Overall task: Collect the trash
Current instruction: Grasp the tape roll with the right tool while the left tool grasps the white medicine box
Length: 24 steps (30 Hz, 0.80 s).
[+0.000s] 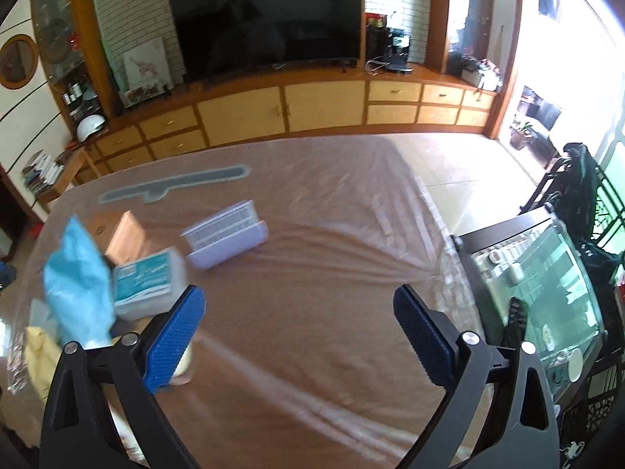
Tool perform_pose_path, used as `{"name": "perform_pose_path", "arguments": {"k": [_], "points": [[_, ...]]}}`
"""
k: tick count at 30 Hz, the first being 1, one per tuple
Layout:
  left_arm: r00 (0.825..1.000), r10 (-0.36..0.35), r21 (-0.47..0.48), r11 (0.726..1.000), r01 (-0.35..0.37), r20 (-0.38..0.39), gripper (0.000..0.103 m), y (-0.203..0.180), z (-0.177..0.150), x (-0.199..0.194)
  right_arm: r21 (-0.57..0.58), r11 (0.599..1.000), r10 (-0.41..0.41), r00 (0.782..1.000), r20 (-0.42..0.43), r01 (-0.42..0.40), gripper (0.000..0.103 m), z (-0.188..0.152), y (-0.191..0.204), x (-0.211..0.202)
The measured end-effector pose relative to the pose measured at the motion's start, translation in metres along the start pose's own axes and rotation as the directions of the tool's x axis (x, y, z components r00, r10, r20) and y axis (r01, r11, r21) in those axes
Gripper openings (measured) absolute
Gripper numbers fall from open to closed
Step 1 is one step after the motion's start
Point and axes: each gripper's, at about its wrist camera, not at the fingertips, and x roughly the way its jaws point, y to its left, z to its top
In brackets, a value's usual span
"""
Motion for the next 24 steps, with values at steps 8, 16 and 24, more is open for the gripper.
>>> {"name": "perform_pose_path", "arguments": {"k": [8, 16, 24], "points": [[0.992, -0.112, 0.027, 0.993, 0.114, -0.063, 0.101, -0.049, -0.024, -0.004, -0.041, 0.997, 0.062, 0.997, -0.049, -0.064, 0.095, -0.012, 0.049, 0.004], [0.98, -0.159, 0.059, 0.984, 0.166, -0.116, 0.101, -0.066, -0.027, 0.007, 0.004, 0.995, 0.103, 0.987, -0.127, -0.103, 0.095, -0.019, 0.063, 0.024], [0.977, -0.146, 0.082, 0.984, 0.16, -0.157, 0.101, -0.078, -0.032, 0.024, 0.032, 0.993, 0.114, 0.972, -0.204, -0.11, 0.088, -0.027, 0.072, 0.04]]}}
